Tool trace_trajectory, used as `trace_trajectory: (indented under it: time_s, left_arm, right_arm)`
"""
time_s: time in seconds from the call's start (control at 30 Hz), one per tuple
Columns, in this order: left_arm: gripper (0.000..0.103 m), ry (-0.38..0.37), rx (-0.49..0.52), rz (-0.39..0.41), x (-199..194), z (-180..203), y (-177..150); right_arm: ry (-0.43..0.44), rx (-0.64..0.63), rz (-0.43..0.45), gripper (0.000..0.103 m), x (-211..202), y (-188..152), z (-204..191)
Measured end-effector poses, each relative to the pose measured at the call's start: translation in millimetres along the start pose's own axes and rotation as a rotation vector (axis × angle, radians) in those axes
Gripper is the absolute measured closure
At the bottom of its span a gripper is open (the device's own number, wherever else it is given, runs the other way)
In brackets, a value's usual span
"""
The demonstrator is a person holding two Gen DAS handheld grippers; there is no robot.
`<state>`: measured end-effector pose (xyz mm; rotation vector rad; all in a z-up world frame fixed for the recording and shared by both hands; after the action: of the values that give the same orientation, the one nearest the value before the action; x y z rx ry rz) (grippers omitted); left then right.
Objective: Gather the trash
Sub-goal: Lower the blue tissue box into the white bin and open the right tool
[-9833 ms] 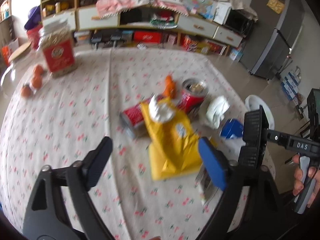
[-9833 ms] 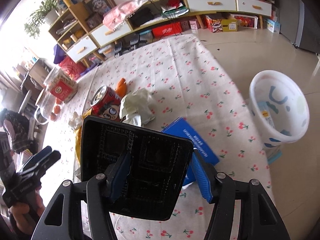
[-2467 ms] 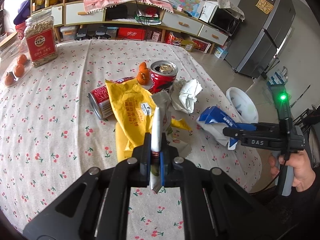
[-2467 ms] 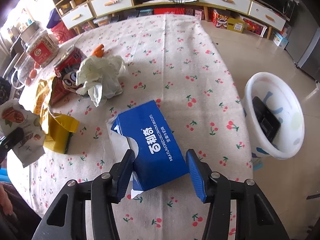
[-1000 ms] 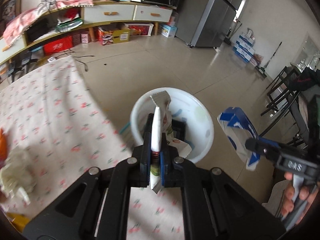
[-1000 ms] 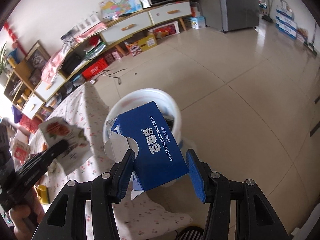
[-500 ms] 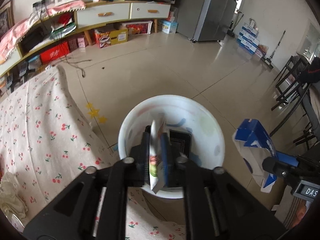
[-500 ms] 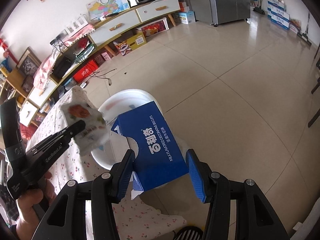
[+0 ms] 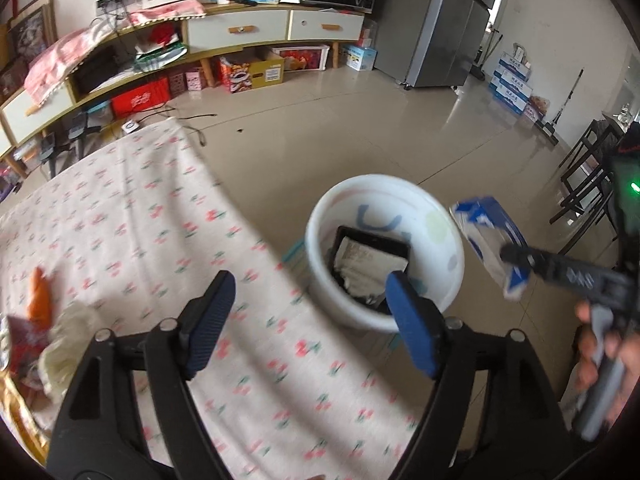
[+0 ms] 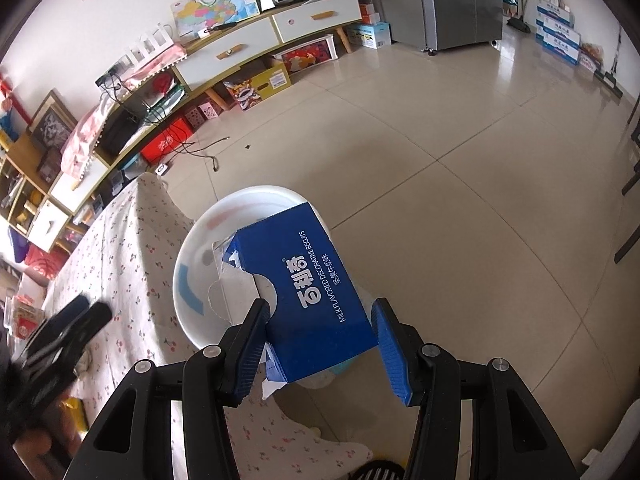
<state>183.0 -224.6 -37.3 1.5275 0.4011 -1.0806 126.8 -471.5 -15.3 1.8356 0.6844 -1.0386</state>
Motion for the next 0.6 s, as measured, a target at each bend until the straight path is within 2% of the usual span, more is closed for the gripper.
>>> trace_trajectory:
  time_s: [0.2, 0.5, 0.53, 0.6]
  left_arm:
    - [0.019, 0.052, -0.027, 0.004, -28.1, -35.6, -18.7]
    - [0.016, 0.080, -0.082, 0.012, -61.9, -79.0, -44.8]
    - [0.016, 0.083, -0.088, 0.012, -64.1, -84.2, -48.0]
    - [0.016, 0.090, -0.101, 0.013, -69.7, -93.2, -52.6]
  right_arm:
    - [-0.016, 0.001, 0.004, 0.049, 17.0, 10.4, -11.1]
    - [-0.018, -0.019, 0.021, 0.048, 34.8, 16.7, -31.6]
    - [-0.023, -0.021, 0.028, 0.047, 35.8, 17.1, -33.6]
    - [-0.044, -0.015, 0.031, 0.032, 36.9, 16.8, -35.4]
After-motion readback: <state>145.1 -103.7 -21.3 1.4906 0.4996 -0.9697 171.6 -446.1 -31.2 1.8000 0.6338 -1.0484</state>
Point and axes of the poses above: each gripper's, at about its wrist camera, not at the fingertips, and x roughly the way its jaws point, z to its right, y to its top, the point moved 4 cm from there along x, roughly the way its jaws point, and after that the axes turned 3 degrees about y, right-handed, at the moved point
